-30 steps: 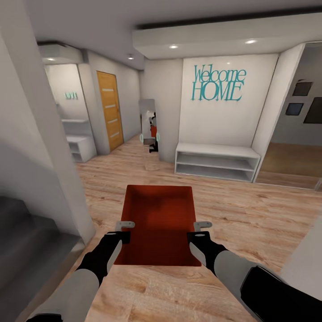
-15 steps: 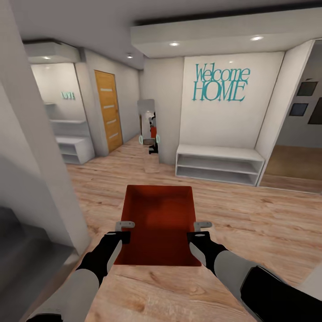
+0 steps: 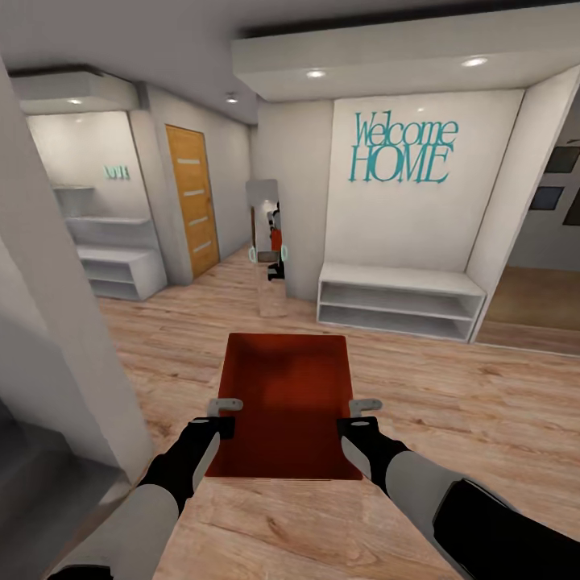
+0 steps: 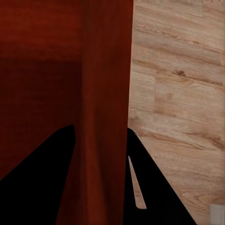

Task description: Move the two storage containers from the living room to the garage. In the garage, place one container on the floor and stack the other container on top of it (either order is fine).

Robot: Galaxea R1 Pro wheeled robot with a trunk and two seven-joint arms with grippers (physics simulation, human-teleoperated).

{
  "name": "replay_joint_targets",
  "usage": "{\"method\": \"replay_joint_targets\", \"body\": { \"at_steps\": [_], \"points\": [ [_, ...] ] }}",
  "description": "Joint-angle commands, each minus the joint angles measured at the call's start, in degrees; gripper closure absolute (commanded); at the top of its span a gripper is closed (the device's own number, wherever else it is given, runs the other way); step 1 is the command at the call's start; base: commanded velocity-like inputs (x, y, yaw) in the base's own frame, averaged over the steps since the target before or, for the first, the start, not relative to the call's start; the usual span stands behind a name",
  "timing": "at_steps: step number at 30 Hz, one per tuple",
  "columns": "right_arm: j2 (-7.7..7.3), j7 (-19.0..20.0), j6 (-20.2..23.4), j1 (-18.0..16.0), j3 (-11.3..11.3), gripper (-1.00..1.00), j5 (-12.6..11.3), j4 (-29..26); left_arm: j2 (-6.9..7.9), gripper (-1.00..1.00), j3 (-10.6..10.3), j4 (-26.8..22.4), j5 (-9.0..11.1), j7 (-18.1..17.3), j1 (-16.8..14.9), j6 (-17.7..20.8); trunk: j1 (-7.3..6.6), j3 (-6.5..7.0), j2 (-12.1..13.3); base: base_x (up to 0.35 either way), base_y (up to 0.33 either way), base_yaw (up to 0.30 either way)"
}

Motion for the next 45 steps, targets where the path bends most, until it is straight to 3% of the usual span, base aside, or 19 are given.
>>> {"method": "replay_joint_targets", "body": {
  "at_steps": [1, 45],
  "points": [
    [0.02, -0.1, -3.2, -0.1, 3.0, 1.0, 1.3, -1.7, -0.92, 1.0, 0.3, 0.1, -0.1, 0.0, 0.0, 0.4, 0.07, -0.13, -0.1, 0.322, 0.0, 0.0],
    [0.02, -0.1, -3.2, -0.1, 3.0, 1.0, 1.3, -1.7, -0.91, 1.0, 0.3, 0.0, -0.1, 0.0, 0.0, 0.4, 0.07, -0.13, -0.1, 0.322, 0.0, 0.0]
  ]
}}
